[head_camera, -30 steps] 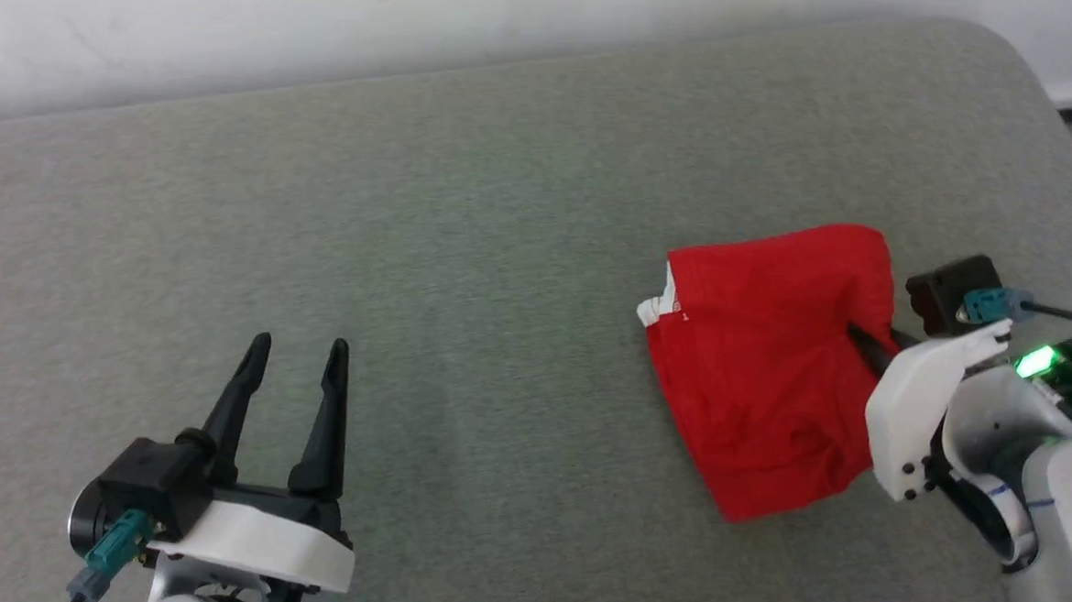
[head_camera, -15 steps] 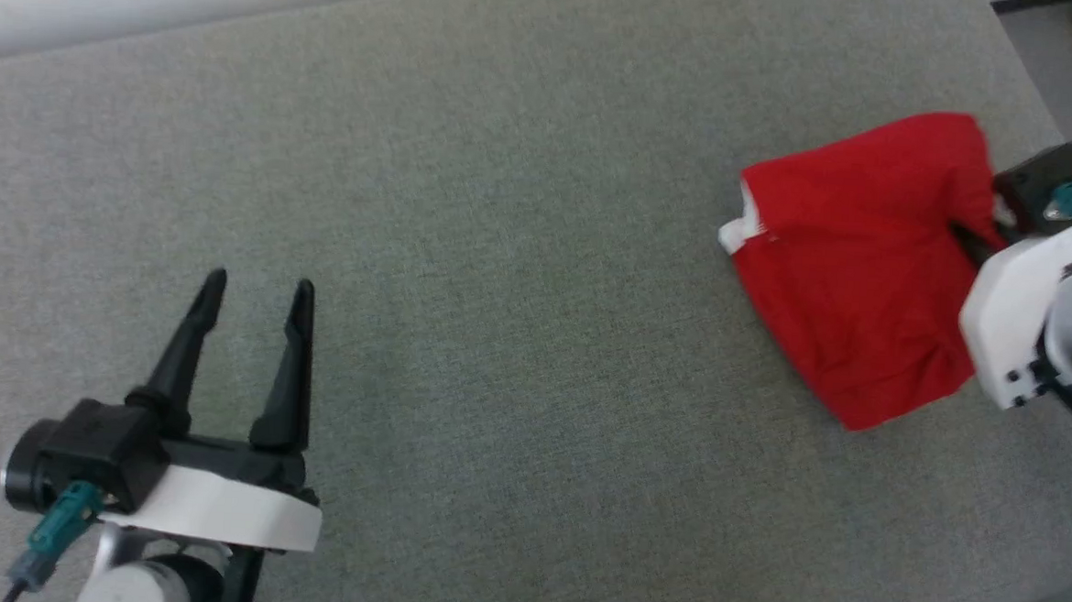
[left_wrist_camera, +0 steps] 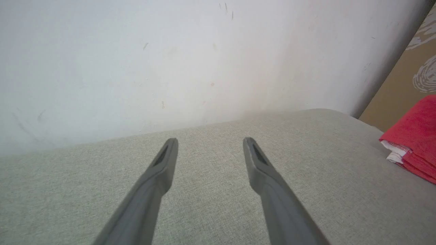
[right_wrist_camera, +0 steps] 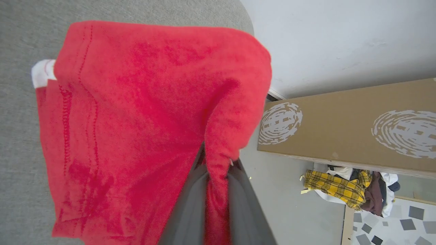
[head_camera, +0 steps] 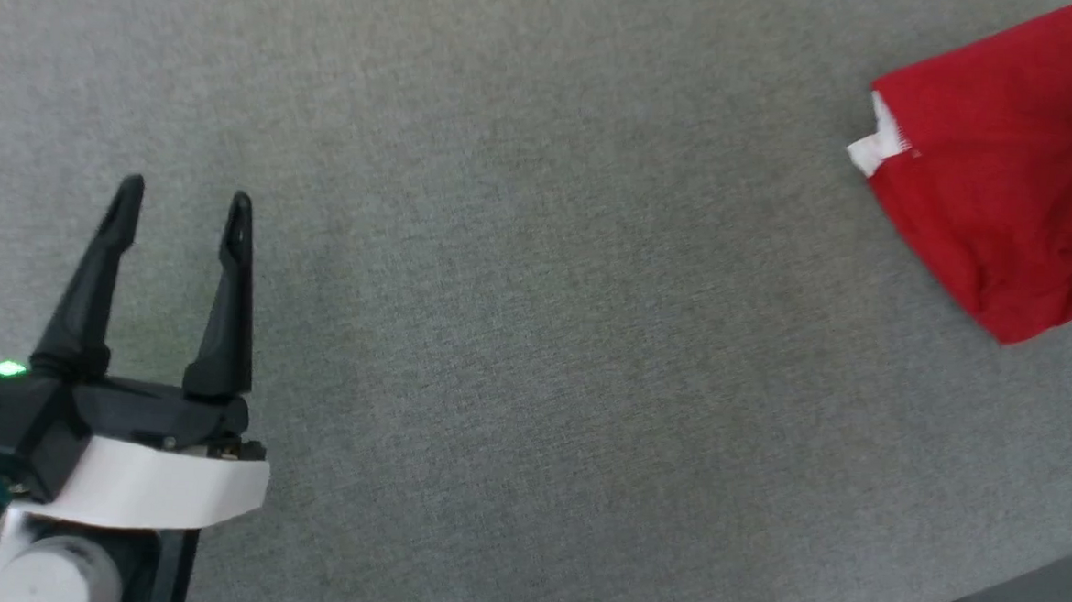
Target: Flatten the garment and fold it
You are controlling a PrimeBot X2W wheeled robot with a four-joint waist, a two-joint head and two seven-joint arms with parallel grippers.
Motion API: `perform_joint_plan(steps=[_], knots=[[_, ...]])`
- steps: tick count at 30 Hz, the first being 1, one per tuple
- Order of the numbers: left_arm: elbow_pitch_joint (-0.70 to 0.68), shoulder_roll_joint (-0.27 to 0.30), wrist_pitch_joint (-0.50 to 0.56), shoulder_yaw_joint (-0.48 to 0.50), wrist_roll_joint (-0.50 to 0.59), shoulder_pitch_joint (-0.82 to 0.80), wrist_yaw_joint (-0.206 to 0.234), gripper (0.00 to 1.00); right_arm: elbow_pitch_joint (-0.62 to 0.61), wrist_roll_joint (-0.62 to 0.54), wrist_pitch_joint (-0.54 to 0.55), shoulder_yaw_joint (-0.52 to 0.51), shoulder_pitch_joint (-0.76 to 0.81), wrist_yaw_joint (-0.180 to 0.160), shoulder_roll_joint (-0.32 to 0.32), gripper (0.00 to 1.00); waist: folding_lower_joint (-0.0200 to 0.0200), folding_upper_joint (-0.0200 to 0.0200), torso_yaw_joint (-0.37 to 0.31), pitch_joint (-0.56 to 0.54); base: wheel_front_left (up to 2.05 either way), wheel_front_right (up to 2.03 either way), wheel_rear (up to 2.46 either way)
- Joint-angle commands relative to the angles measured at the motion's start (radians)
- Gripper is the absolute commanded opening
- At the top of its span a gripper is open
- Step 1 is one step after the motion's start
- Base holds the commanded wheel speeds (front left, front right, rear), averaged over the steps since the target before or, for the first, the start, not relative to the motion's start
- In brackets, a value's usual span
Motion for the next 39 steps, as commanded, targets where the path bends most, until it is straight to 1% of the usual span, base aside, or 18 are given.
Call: perform_joint_plan(steps=[1,4,10,15,16,17,18,19,20,21,27,31,35,39], knots=[[-0.022,0.017,0.001,0.006,0.016,-0.023,0.003,1.0,0.017,-0.01,-0.011,-0.006,-0.021,-0.001,-0.009,0.0,-0.0001,-0.0001,-0.001,0.059,0.0,0.0,0.0],[-0.05,0.037,-0.004,0.01,0.032,-0.035,-0.005,1.0,0.042,-0.023,-0.026,-0.02,-0.034,-0.001,-0.015,0.0,-0.0001,-0.0001,0.0,0.091,0.0,0.0,0.0],[-0.102,0.059,-0.033,0.033,0.05,-0.051,-0.008,1.0,0.089,-0.059,-0.049,-0.056,-0.058,-0.001,-0.015,0.0,-0.0001,-0.0001,-0.006,0.15,0.0,0.0,0.0],[-0.133,0.052,-0.072,0.061,0.052,-0.064,0.007,1.0,0.13,-0.088,-0.063,-0.083,-0.069,-0.001,-0.013,0.0,-0.0001,-0.0001,-0.007,0.178,0.0,0.0,0.0],[-0.137,0.052,-0.081,0.065,0.052,-0.066,0.008,1.0,0.139,-0.091,-0.065,-0.091,-0.069,-0.001,-0.007,0.05,-0.0001,-0.0001,-0.008,0.181,0.0,0.0,0.0],[-0.139,0.051,-0.087,0.069,0.051,-0.067,0.009,1.0,0.147,-0.096,-0.069,-0.098,-0.069,-0.001,-0.001,0.31,-0.0001,-0.0001,-0.008,0.184,0.0,0.0,0.0],[-0.14,0.052,-0.09,0.072,0.051,-0.067,0.01,1.0,0.153,-0.102,-0.073,-0.105,-0.069,-0.001,0.005,0.48,-0.0001,-0.0001,-0.008,0.186,0.0,0.0,0.0],[-0.14,0.052,-0.093,0.075,0.049,-0.067,0.011,1.0,0.159,-0.107,-0.076,-0.111,-0.068,-0.001,0.012,0.84,-0.0001,-0.0001,-0.008,0.187,0.0,0.0,0.0],[-0.14,0.053,-0.096,0.078,0.048,-0.067,0.01,1.0,0.164,-0.112,-0.077,-0.117,-0.067,-0.001,0.017,0.99,-0.0001,-0.0001,-0.008,0.189,0.0,0.0,0.0],[-0.14,0.054,-0.098,0.08,0.047,-0.068,0.01,1.0,0.168,-0.117,-0.077,-0.122,-0.066,-0.001,0.022,1.0,-0.0001,-0.0001,-0.008,0.189,0.0,0.0,0.0],[-0.125,0.052,-0.114,0.076,0.045,-0.071,0.007,1.0,0.187,-0.139,-0.089,-0.137,-0.068,-0.001,0.032,1.0,-0.0001,-0.0001,-0.004,0.173,0.0,0.0,0.0],[-0.102,0.031,-0.136,0.074,0.037,-0.067,0.016,1.0,0.192,-0.146,-0.099,-0.146,-0.065,-0.001,0.03,1.0,-0.0001,-0.0001,0.003,0.141,0.0,0.0,0.0],[-0.077,0.015,-0.15,0.063,0.027,-0.062,0.015,1.0,0.192,-0.158,-0.111,-0.153,-0.054,-0.001,0.021,1.0,-0.0001,-0.0001,0.016,0.105,0.0,0.0,0.0],[-0.038,-0.022,-0.175,0.041,0.012,-0.052,0.012,1.0,0.197,-0.168,-0.149,-0.201,-0.021,-0.001,0.027,1.0,-0.0001,-0.0001,0.042,0.046,0.0,0.0,0.0]])
